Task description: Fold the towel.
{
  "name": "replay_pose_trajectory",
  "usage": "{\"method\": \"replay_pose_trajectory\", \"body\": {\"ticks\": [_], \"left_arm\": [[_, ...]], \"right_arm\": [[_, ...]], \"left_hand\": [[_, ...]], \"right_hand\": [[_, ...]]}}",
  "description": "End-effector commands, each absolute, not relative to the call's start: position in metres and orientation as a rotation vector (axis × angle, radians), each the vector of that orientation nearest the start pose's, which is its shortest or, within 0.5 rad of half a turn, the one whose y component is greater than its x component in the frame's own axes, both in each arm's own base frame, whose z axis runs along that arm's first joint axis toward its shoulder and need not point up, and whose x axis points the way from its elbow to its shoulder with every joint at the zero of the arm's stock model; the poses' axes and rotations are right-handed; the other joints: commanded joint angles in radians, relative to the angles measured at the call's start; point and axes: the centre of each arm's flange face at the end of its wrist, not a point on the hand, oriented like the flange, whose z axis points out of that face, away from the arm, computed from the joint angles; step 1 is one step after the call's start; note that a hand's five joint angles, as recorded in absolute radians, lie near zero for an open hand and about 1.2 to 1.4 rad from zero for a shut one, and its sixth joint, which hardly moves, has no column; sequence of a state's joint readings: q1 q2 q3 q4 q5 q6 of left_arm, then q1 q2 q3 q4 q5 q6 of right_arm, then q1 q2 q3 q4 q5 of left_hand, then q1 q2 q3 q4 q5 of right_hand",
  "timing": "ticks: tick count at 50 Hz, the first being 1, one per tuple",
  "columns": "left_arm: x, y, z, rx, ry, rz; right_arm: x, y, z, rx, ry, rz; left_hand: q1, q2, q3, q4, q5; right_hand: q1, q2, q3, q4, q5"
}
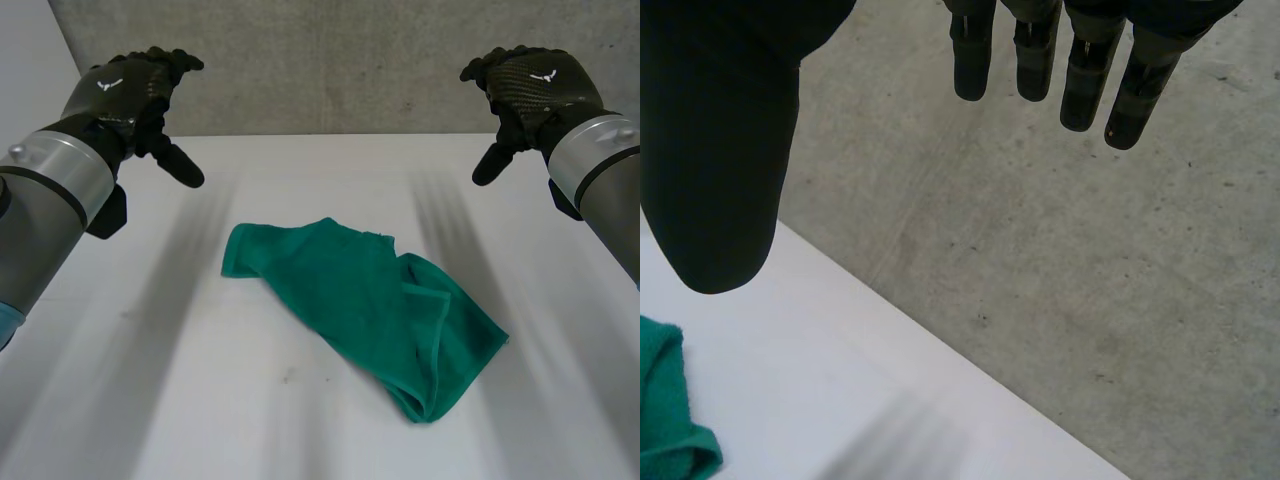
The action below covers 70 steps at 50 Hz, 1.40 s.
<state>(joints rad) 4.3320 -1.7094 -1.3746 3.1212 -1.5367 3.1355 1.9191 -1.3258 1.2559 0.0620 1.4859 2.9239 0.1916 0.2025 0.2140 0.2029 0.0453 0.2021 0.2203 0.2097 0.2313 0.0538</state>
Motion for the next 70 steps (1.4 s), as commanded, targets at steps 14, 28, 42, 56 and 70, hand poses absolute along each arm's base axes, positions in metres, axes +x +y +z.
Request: {"method": "replay_pose_trajectory", "body": {"ticks": [14, 28, 42, 56, 70], "left_arm": [[-0.271, -0.291, 0.224, 0.696, 2.579, -2.054], [-0.294, -0.312, 0.141, 0.875, 2.579, -1.893], [-0.300, -0.324, 0.129, 0.917, 2.559, -1.900], [-0.304, -0.330, 0.130, 0.915, 2.517, -1.976], [-0.313, -0.334, 0.121, 0.999, 2.538, -2.003]], "right_arm": [[0.249, -0.261, 0.264, -1.322, 2.236, -1.779], [0.261, -0.233, 0.169, -1.586, 1.981, -1.490], [0.263, -0.267, 0.147, -1.513, 2.055, -1.624], [0.236, -0.315, 0.168, -0.926, 2.243, -1.823], [0.216, -0.335, 0.179, -0.800, 2.301, -1.907]], "left_hand": [[0.081, 0.070, 0.058, 0.069, 0.052], [0.186, 0.175, 0.164, 0.175, 0.158], [0.248, 0.237, 0.226, 0.237, 0.220], [0.286, 0.275, 0.264, 0.275, 0.258], [0.421, 0.410, 0.399, 0.410, 0.393]], "right_hand": [[-0.028, -0.046, -0.035, -0.057, -0.054], [0.320, 0.302, 0.312, 0.291, 0.294], [1.194, 1.176, 1.187, 1.165, 1.168], [1.194, 1.176, 1.187, 1.165, 1.168], [1.194, 1.176, 1.187, 1.165, 1.168]]}}
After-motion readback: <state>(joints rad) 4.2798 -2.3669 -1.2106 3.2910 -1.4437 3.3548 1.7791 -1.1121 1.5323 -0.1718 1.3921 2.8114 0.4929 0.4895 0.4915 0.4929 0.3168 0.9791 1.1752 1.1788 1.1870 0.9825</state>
